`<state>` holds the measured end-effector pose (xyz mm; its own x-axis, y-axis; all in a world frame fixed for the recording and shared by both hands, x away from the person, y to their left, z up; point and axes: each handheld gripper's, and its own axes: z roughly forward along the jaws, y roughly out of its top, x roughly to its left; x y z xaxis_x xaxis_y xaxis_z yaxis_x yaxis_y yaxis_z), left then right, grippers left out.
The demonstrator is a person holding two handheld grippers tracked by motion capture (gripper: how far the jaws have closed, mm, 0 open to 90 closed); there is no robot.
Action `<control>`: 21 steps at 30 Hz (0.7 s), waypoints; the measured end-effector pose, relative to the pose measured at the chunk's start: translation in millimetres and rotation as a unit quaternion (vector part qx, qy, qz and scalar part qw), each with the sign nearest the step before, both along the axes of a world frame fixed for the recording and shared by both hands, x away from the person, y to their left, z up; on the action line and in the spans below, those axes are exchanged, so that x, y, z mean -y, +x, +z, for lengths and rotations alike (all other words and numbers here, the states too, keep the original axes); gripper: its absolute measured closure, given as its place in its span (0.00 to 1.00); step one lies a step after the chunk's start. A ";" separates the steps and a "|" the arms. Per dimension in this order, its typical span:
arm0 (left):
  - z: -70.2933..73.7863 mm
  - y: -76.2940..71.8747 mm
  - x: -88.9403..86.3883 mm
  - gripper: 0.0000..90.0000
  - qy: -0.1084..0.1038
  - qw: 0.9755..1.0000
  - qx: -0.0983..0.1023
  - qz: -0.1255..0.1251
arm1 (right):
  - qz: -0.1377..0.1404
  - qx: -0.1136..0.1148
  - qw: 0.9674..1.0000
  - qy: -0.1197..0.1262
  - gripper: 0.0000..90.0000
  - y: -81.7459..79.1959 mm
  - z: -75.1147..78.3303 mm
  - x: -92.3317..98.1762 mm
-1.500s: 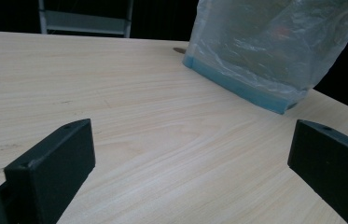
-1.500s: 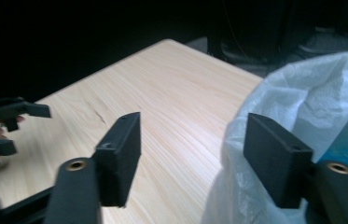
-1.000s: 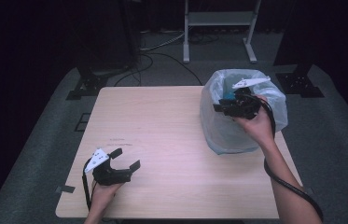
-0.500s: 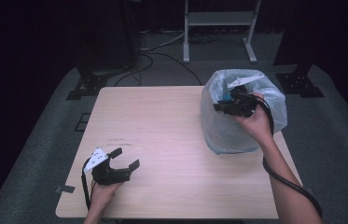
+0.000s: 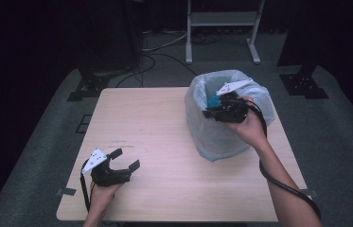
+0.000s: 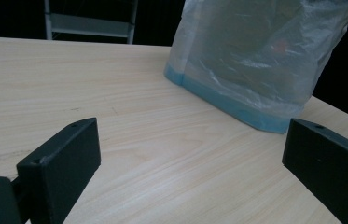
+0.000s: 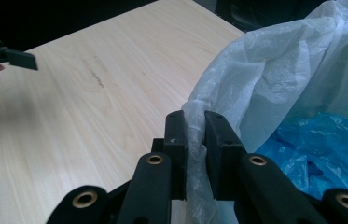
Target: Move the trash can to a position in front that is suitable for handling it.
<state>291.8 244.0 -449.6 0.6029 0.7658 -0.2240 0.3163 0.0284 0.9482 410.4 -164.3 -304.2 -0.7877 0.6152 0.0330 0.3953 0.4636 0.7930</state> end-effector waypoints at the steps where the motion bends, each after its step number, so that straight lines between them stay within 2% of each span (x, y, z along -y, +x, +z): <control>1: 0.7 0.1 -0.7 0.03 0.000 1.000 0.001 0.001 | 0.008 0.002 1.000 -0.001 0.89 -1.5 -0.2 -4.3; 5: 4.3 -0.7 -2.6 0.03 -0.007 1.000 0.002 0.003 | 0.035 0.004 0.999 0.000 0.89 -6.8 -0.6 -18.7; 9: 12.1 -2.5 -4.8 0.03 -0.008 1.000 0.009 0.006 | 0.071 0.007 0.997 0.002 0.89 -15.1 -1.1 -37.2; 10: 12.1 -2.5 -4.8 0.03 -0.008 1.000 0.009 0.006 | 0.071 0.007 0.997 0.002 0.89 -15.1 -1.1 -37.2; 11: 16.3 -3.7 -5.8 0.03 -0.005 1.000 0.013 0.005 | 0.089 0.009 0.996 0.001 0.89 -19.3 -1.2 -46.2; 13: 19.5 -4.4 -6.9 0.03 -0.001 1.000 0.016 0.004 | 0.103 0.010 0.995 0.002 0.89 -23.0 -1.3 -53.8; 21: 37.3 -9.1 -13.7 0.03 -0.008 1.000 0.027 0.004 | 0.165 0.018 0.986 0.001 0.89 -39.5 -2.1 -85.3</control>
<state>282.7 257.6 -412.3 0.6087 0.7669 -0.2034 0.2649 0.0452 0.9632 370.9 -79.0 -306.2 -0.9457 0.3251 0.0028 0.1949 0.5600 0.8052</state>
